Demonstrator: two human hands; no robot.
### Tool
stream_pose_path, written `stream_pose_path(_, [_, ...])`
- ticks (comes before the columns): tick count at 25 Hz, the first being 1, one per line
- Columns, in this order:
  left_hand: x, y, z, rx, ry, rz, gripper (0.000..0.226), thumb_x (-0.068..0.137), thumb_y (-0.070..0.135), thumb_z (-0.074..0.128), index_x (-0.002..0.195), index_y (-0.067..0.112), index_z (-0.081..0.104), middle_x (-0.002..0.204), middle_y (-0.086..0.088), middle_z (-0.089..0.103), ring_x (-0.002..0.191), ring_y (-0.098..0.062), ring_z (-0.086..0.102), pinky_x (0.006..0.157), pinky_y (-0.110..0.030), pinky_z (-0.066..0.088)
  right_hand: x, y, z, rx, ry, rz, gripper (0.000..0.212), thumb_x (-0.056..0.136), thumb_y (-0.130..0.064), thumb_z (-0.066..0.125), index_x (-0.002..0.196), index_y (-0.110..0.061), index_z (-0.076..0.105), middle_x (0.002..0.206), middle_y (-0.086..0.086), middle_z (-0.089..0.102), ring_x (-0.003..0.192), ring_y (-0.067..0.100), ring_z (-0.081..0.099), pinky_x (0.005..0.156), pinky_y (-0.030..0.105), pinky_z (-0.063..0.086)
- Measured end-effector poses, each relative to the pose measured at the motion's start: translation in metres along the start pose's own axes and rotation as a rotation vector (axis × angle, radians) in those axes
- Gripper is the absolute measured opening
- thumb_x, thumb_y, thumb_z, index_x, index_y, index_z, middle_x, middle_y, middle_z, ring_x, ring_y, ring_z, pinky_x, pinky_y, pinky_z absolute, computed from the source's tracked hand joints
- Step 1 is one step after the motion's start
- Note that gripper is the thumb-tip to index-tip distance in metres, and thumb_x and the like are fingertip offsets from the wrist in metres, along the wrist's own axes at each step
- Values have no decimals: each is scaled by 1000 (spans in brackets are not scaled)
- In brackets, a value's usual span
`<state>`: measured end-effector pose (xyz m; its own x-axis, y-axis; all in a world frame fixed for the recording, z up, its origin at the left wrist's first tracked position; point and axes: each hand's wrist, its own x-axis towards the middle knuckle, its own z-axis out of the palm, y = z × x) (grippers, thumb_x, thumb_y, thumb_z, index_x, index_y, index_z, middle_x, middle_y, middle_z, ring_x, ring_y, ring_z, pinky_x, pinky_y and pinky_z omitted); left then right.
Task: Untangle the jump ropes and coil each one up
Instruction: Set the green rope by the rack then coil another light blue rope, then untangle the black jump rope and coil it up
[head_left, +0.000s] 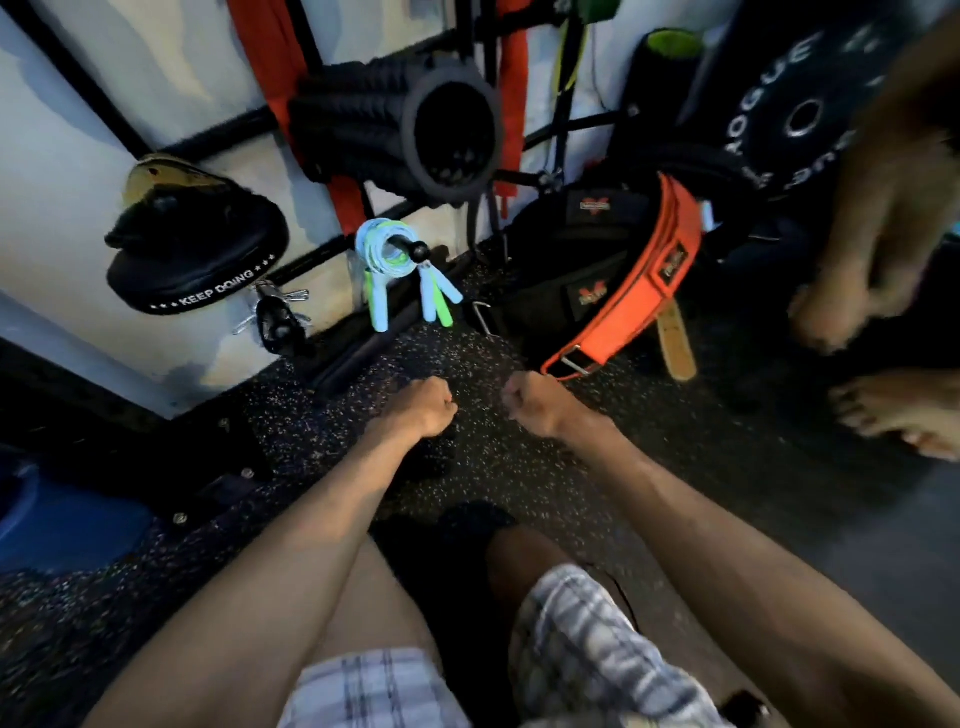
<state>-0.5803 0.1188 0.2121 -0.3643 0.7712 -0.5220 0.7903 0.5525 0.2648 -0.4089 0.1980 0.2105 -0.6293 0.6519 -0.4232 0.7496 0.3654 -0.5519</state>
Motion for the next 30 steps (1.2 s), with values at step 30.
stream_pose_path(30, [-150, 111, 372, 1034, -370, 899, 63, 79, 20, 73, 136, 22, 45, 142, -13, 41, 134, -33, 34, 109, -47, 28, -316, 220, 273, 496, 24, 842, 24, 87, -11, 54, 106, 0, 65, 108, 23, 69, 105, 40, 65, 82, 42, 51])
